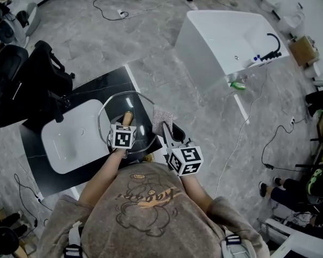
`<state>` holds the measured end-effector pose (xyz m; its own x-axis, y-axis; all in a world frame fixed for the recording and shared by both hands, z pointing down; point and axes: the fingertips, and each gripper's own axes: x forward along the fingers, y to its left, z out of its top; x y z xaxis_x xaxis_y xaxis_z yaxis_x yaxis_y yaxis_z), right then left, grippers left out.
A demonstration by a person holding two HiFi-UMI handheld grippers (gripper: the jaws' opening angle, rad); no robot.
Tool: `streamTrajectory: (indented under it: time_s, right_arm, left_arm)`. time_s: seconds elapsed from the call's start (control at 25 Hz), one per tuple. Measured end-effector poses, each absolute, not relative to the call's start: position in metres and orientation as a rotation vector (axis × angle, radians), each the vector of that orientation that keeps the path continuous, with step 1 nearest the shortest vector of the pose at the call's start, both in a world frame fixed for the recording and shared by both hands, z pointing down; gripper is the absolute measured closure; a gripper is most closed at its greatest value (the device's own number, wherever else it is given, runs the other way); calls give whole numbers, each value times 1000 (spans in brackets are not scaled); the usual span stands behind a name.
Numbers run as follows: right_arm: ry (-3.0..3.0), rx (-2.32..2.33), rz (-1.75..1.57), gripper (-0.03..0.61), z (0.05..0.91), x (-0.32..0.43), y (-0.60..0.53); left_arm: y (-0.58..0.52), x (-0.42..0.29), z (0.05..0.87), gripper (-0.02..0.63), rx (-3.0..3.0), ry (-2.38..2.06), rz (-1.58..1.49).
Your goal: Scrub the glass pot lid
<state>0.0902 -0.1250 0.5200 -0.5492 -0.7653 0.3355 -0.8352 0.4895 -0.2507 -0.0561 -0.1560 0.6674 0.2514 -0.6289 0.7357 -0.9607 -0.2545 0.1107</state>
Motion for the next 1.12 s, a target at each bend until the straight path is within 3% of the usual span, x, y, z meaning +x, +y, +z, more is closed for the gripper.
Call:
streamTrajectory:
  time_s: [0.4,0.8,1.0,1.12]
  right_arm:
    - [-2597,1387,509,500,500,83,-136]
    - [-2615,1610,451,500,447,129,-160]
    - [-2686,1553,452,500,445,120,-157]
    - [-2742,1471,442,500,441,101,-152]
  left_arm:
    - [-146,-57,621,434,2077,-1359,692]
    - [-138,-80,549,434,1941,-1088,-33]
    - [-134,-77,502,434,1837,-804,-478]
    - [-128,-73,488,434,1777,-726,-591]
